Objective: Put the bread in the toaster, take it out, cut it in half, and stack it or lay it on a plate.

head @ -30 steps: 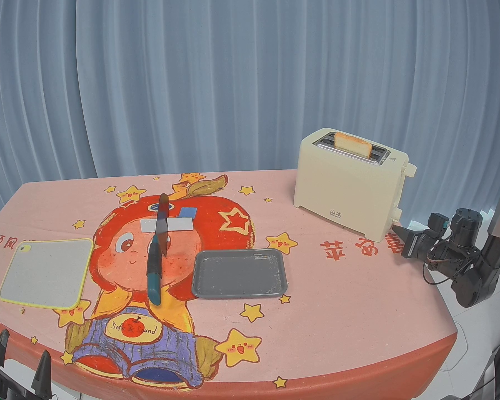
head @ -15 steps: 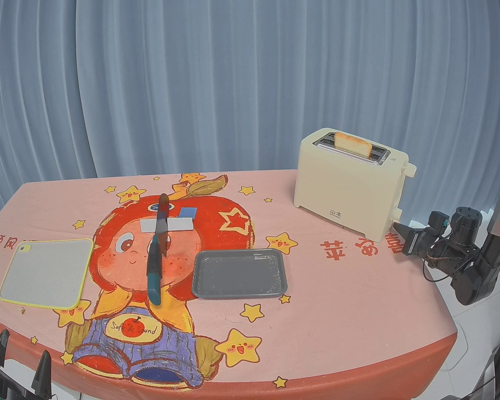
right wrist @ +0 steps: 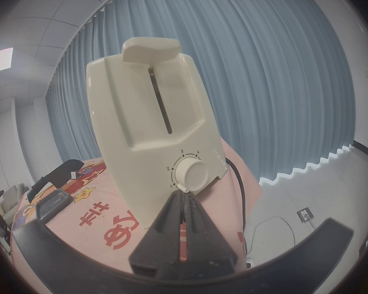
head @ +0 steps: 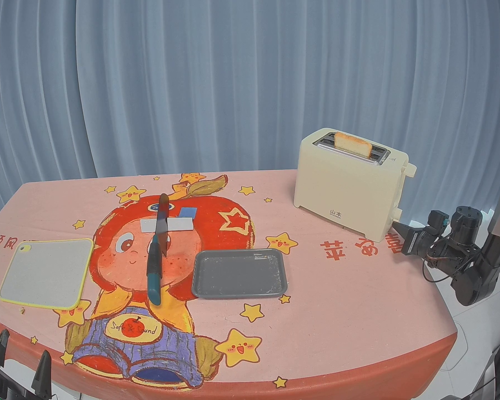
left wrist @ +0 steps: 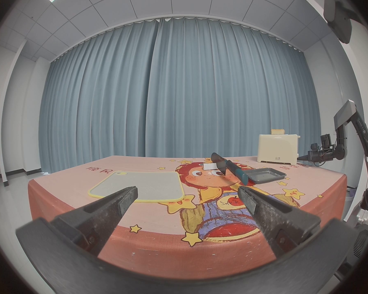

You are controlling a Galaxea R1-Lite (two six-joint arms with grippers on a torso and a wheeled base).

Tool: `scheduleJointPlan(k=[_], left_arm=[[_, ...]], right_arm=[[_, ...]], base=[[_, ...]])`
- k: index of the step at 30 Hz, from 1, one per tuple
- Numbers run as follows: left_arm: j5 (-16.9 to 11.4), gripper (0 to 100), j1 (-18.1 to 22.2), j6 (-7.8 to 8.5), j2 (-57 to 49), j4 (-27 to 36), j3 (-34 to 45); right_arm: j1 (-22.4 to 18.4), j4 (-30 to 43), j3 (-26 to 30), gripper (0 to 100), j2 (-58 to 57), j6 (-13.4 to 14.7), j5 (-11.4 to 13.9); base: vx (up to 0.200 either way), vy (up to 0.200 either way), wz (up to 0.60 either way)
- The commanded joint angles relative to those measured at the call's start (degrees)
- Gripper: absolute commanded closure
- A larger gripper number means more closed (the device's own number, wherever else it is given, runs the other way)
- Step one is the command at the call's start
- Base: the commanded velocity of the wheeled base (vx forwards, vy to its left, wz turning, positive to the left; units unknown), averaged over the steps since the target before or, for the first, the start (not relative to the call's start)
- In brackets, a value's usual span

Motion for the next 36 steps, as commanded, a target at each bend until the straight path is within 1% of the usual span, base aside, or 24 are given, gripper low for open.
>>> scheduleJointPlan(k=[1, 14, 29, 36], left_arm=[[0.1, 0, 0.0, -0.02, 0.0, 0.0, 1.0], [0.1, 0, 0.0, -0.02, 0.0, 0.0, 1.0], [0.1, 0, 0.0, -0.02, 0.0, 0.0, 1.0], [0.1, 0, 0.0, -0.02, 0.0, 0.0, 1.0]], right_arm=[[0.1, -0.3, 0.4, 100, -0.9, -0.1, -0.2], [0.1, -0.3, 0.7, 100, -0.1, -0.1, -0.3], [0.1, -0.3, 0.6, 100, -2.0, -0.1, -0.3], [0.3, -0.3, 1.5, 100, -1.4, -0.1, -0.3]], base=[[0.0, 0.0, 0.0], [0.0, 0.0, 0.0], [0.0, 0.0, 0.0], [0.0, 0.0, 0.0]])
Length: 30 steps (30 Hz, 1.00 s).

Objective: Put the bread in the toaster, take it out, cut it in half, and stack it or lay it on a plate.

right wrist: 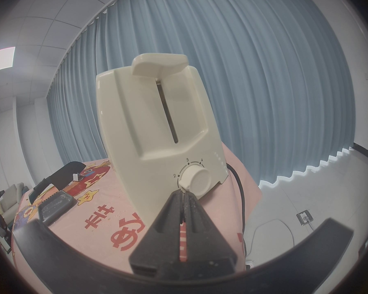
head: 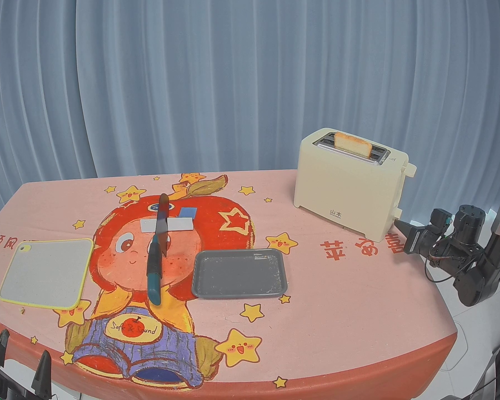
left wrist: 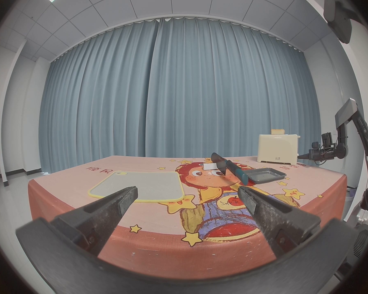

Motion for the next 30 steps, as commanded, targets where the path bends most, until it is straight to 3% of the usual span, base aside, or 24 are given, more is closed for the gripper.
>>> scheduleJointPlan(k=[1, 10, 30], left_arm=[[0.1, 0, 0.0, -0.02, 0.0, 0.0, 1.0], [0.0, 0, 0.0, -0.02, 0.0, 0.0, 1.0], [0.1, 0, 0.0, -0.02, 0.0, 0.0, 1.0]], right_arm=[[0.1, 0.1, 0.4, 100, 0.6, 0.0, 0.1], [0.5, 0.1, 2.0, 100, -0.8, -0.3, 0.1], [7.6, 0.3, 8.1, 100, -19.5, -0.8, 0.8]], base=[[0.0, 0.0, 0.0], [0.0, 0.0, 0.0], [0.0, 0.0, 0.0]])
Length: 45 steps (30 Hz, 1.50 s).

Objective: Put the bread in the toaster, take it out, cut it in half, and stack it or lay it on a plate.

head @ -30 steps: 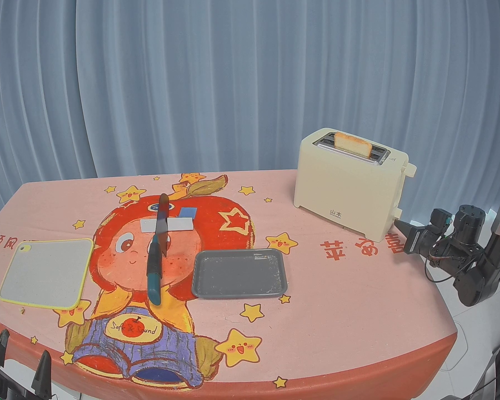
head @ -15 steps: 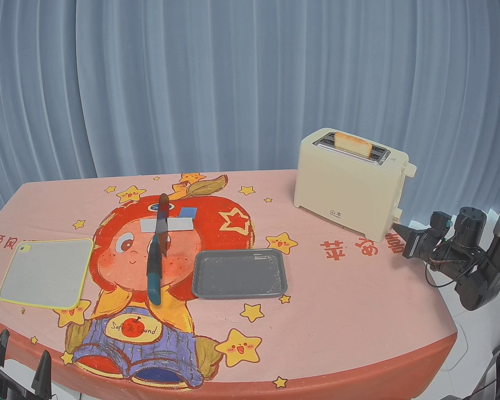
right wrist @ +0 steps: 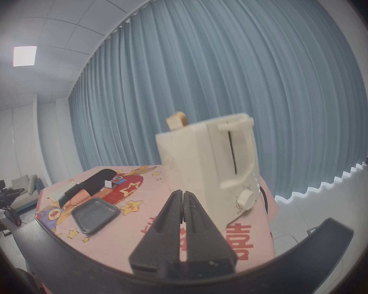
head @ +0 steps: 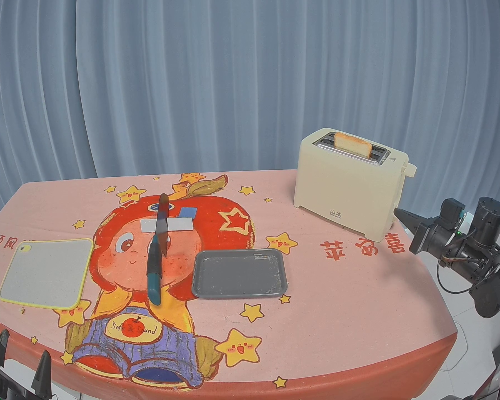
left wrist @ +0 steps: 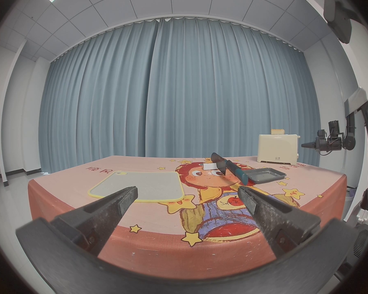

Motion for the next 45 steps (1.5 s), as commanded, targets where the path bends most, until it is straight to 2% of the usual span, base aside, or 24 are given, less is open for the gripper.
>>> scheduleJointPlan(k=[1, 7, 18, 24, 38, 45], left_arm=[[0.1, 0, 0.0, -0.02, 0.0, 0.0, 1.0], [0.1, 0, 0.0, -0.02, 0.0, 0.0, 1.0], [0.1, 0, 0.0, -0.02, 0.0, 0.0, 1.0], [0.0, 0, 0.0, -0.02, 0.0, 0.0, 1.0], [0.1, 0, 0.0, -0.02, 0.0, 0.0, 1.0], [0.0, 0, 0.0, -0.02, 0.0, 0.0, 1.0]], right_arm=[[1.4, 0.1, 0.9, 100, -5.8, -0.1, 0.1], [1.7, -0.1, 2.0, 100, -8.5, -0.5, 0.3], [1.6, 0.0, 0.4, 100, -13.9, -0.5, 0.1], [1.0, -0.1, -1.4, 100, -14.2, -0.5, 0.0], [0.9, -0.1, -1.6, 100, -14.6, -0.5, 0.0], [-1.2, 0.7, -2.8, 100, -14.1, -0.5, -0.1]], base=[[0.0, 0.0, 0.0], [0.0, 0.0, 0.0], [0.0, 0.0, 0.0], [0.0, 0.0, 0.0], [0.0, 0.0, 0.0], [0.0, 0.0, 0.0]])
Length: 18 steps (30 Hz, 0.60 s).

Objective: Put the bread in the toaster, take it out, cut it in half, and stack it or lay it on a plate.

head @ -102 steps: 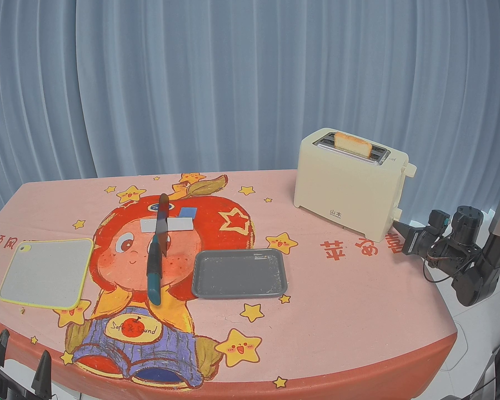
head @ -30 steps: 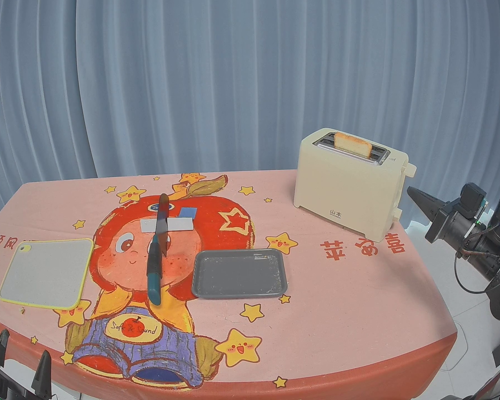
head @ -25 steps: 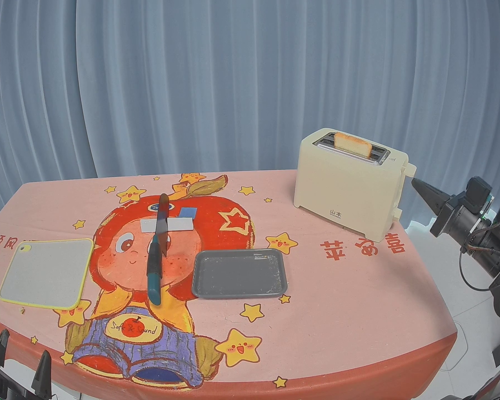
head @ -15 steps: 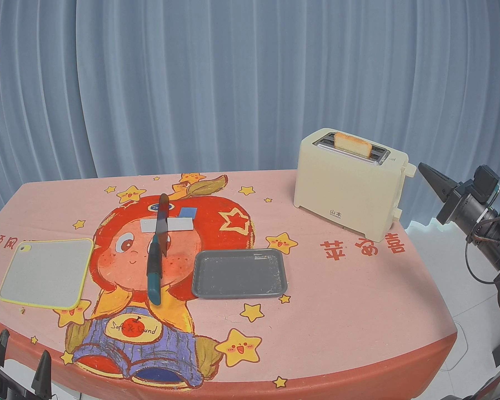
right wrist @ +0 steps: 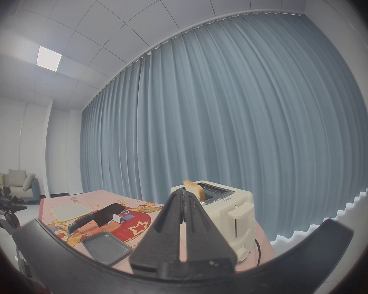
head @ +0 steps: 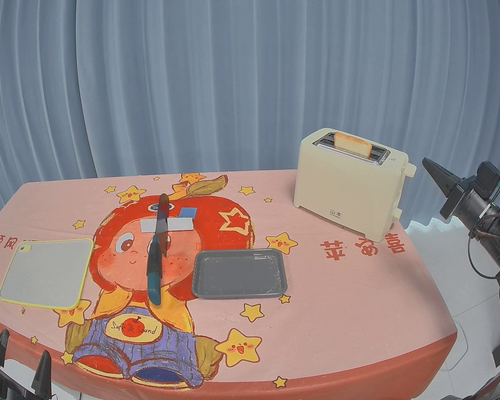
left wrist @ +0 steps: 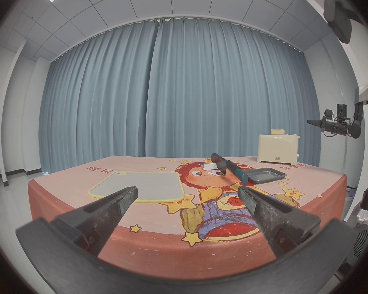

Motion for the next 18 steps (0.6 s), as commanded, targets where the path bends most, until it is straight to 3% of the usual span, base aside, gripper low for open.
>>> scheduleJointPlan(k=[1, 9, 15, 18], left_arm=[[-0.1, 0, 0.0, -0.02, 0.0, 0.0, 1.0], [-0.1, 0, 0.0, -0.02, 0.0, 0.0, 1.0], [-0.1, 0, 0.0, -0.02, 0.0, 0.0, 1.0], [-0.1, 0, 0.0, -0.02, 0.0, 0.0, 1.0]], right_arm=[[-1.0, 0.2, -0.4, 100, 0.3, 0.0, 0.1], [-3.7, -0.5, -1.2, 100, 3.9, -0.4, 0.5], [-5.8, -0.8, -3.5, 100, 9.8, -6.3, 0.4], [-6.2, -0.8, -4.3, 100, 10.5, -6.6, 0.4]], base=[[0.0, 0.0, 0.0], [0.0, 0.0, 0.0], [0.0, 0.0, 0.0], [0.0, 0.0, 0.0]])
